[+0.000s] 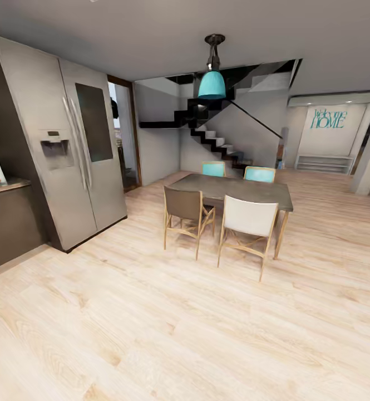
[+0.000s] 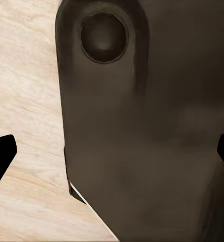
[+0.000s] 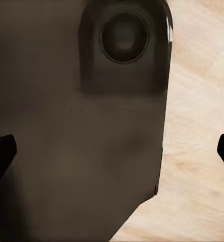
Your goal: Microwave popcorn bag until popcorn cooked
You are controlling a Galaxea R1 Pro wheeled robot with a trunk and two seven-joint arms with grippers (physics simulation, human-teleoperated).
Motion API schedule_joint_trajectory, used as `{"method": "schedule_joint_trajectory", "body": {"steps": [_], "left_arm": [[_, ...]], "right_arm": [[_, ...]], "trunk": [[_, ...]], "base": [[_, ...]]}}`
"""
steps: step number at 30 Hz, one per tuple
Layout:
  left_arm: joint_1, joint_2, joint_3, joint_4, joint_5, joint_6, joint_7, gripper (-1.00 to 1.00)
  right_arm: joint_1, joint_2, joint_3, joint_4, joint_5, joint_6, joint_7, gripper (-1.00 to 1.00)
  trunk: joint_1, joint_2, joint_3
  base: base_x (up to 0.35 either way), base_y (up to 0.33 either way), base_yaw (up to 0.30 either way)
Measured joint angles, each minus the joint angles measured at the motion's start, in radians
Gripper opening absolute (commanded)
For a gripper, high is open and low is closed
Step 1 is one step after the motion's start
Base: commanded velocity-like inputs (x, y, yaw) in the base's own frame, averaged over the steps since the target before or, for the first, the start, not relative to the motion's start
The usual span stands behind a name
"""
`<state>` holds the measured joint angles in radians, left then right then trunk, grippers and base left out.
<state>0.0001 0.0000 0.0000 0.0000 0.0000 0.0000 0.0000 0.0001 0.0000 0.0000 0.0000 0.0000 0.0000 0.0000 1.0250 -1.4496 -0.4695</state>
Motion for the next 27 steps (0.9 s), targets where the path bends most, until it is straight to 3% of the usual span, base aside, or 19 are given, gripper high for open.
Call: {"method": "schedule_joint_trajectory", "body": {"steps": [7,15,21,22,23,27], "left_arm": [[-0.002,-0.025,0.021,-0.04,0.022,-0.025,-0.001,1.0],[-0.002,-0.026,0.023,-0.053,0.036,-0.035,0.0,1.0],[-0.002,-0.018,0.018,-0.053,0.305,-0.034,0.001,1.0],[-0.002,-0.017,0.017,-0.053,0.336,-0.033,0.002,1.0],[-0.002,-0.016,0.017,-0.053,0.365,-0.033,0.002,1.0],[-0.002,-0.014,0.016,-0.053,0.395,-0.034,0.004,1.0]], "right_arm": [[-0.001,-0.004,0.012,0.0,0.014,-0.001,0.003,1.0],[-0.001,-0.003,0.011,0.0,0.012,-0.003,-0.001,1.0],[-0.001,-0.004,0.014,0.0,0.015,-0.002,-0.001,1.0],[-0.001,-0.004,0.018,0.0,0.015,-0.002,0.0,1.0],[-0.001,-0.004,0.033,-0.001,0.015,-0.001,0.0,1.0],[-0.002,-0.02,0.134,-0.025,0.015,-0.001,0.0,1.0]], "trunk": [[0.0,0.0,0.0],[0.0,0.0,0.0],[0.0,0.0,0.0],[0.0,0.0,0.0],[0.0,0.0,0.0],[0.0,0.0,0.0]], "base": [[0.0,0.0,0.0],[0.0,0.0,0.068],[0.0,0.0,0.296],[0.0,0.0,0.3],[0.0,0.0,0.3],[0.0,0.0,0.3]]}}
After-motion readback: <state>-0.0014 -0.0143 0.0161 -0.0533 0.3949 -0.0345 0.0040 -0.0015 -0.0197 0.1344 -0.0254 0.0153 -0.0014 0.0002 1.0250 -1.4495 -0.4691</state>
